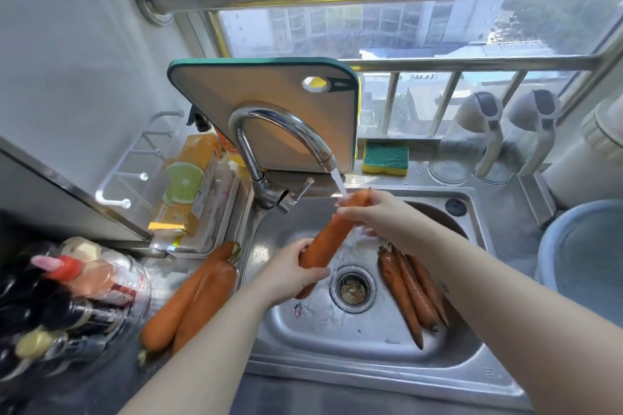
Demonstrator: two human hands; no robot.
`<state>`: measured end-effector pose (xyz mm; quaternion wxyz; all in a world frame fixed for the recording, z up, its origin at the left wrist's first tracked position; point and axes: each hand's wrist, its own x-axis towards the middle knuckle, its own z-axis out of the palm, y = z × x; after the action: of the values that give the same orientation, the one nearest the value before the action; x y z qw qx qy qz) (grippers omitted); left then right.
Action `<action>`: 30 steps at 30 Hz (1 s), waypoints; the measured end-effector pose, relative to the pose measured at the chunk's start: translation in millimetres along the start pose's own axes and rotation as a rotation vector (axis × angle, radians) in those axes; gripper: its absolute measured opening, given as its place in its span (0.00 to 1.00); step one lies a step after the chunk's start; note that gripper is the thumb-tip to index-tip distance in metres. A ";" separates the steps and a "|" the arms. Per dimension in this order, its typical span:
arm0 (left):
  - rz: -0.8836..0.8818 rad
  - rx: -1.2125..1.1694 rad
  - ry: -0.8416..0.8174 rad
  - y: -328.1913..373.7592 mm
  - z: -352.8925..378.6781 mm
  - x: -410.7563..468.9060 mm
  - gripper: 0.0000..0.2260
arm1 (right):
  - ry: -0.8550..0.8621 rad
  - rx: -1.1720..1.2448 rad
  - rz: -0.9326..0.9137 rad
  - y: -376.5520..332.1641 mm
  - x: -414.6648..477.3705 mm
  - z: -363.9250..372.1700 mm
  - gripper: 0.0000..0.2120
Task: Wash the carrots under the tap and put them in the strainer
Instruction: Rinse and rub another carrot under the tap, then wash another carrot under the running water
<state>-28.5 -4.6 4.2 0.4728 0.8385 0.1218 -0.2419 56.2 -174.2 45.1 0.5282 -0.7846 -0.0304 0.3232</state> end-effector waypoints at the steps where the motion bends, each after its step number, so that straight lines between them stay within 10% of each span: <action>1: 0.013 0.002 0.012 0.3 6.0 -0.2 0.20 | 0.030 -0.145 -0.059 -2.5 -6.0 -3.0 0.11; 6: 0.085 0.064 0.124 -2.7 24.0 -7.4 0.20 | 0.144 -0.415 -0.320 -15.1 -23.3 12.3 0.15; 13: 0.132 0.036 0.342 -14.4 -0.4 -38.0 0.17 | 0.189 -0.157 -0.352 -20.9 -33.4 34.9 0.14; 20: 0.038 0.422 0.694 -47.3 -42.0 -84.4 0.27 | -0.018 0.391 -0.102 -30.7 -11.9 85.6 0.06; 30: -0.328 0.418 0.701 -120.3 -65.6 -121.9 0.22 | -0.307 0.284 0.108 -39.9 22.2 168.6 0.28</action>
<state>-165.5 117.2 8.0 0.1786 0.9171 0.3547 -0.0342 -5.5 -11.6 29.1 0.6047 -0.6443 -0.0226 0.4677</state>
